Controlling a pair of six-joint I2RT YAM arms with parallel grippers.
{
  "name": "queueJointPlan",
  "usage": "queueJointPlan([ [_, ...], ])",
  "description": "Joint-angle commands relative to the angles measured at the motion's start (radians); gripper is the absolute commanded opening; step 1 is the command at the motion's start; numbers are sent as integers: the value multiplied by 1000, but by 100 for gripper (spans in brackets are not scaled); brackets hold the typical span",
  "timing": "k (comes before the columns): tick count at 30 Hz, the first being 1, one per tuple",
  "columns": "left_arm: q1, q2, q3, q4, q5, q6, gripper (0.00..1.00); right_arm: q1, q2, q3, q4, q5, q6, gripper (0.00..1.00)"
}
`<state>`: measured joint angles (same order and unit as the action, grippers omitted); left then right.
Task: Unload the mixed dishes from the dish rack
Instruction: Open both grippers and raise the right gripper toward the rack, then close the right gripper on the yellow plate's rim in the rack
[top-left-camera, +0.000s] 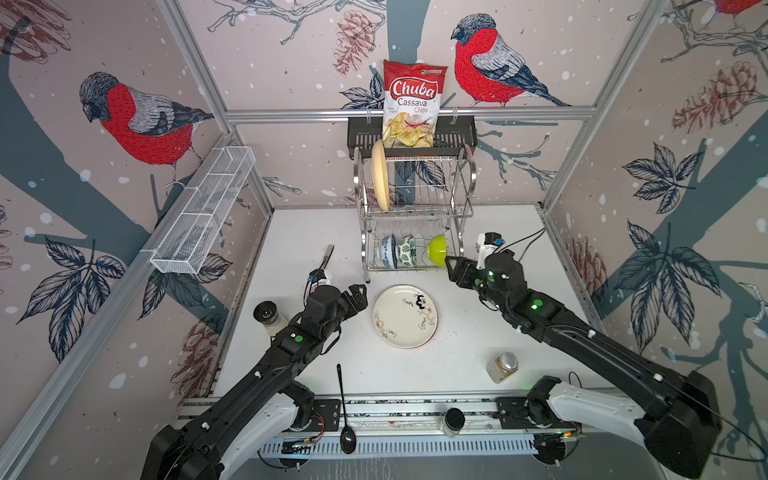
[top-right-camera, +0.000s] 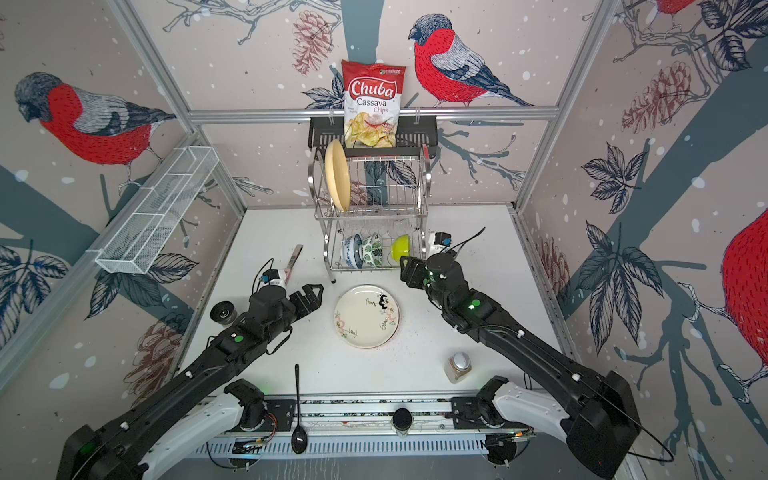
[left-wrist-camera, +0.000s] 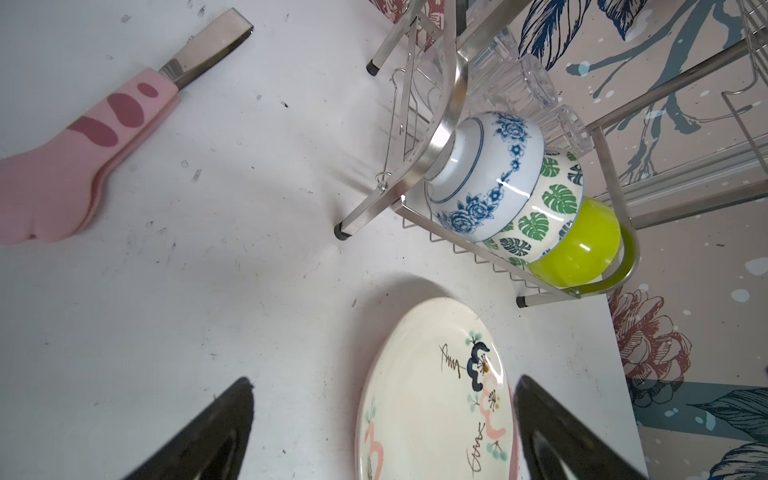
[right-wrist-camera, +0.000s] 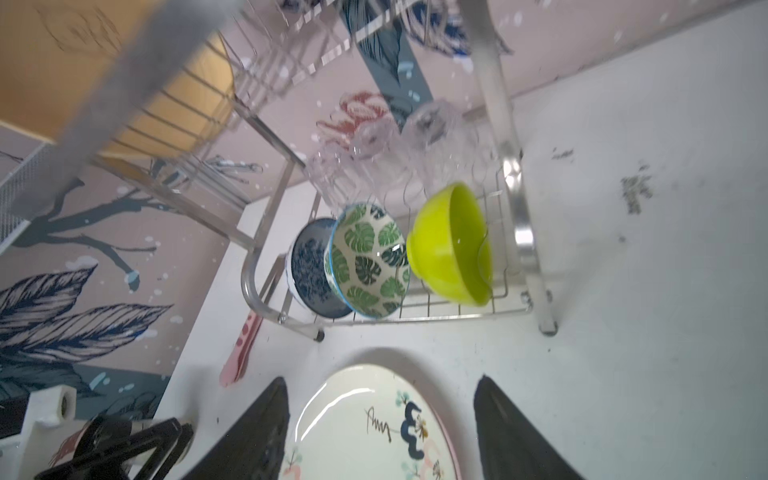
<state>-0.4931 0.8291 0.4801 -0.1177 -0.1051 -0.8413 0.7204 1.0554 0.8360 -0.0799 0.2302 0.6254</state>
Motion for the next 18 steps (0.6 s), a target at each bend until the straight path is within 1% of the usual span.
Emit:
queueJointPlan([
  [1,19,7,19,3,27,43,96,-20,-19,55,-25,75,-99,73],
  [7,37,17,4,13,56,39,96,-32,71,246,-41,22,-212,74],
  [11,44,16,-12,19,58,28,96,-30,186,397,-29,-18,-237,74],
  [14,48,29,-20,23,65,25,96,-15,287,509,-46,-28,-268,74],
  [18,57,48,-10,24,64,33,96,13,385,618,-51,-23,-312,74],
])
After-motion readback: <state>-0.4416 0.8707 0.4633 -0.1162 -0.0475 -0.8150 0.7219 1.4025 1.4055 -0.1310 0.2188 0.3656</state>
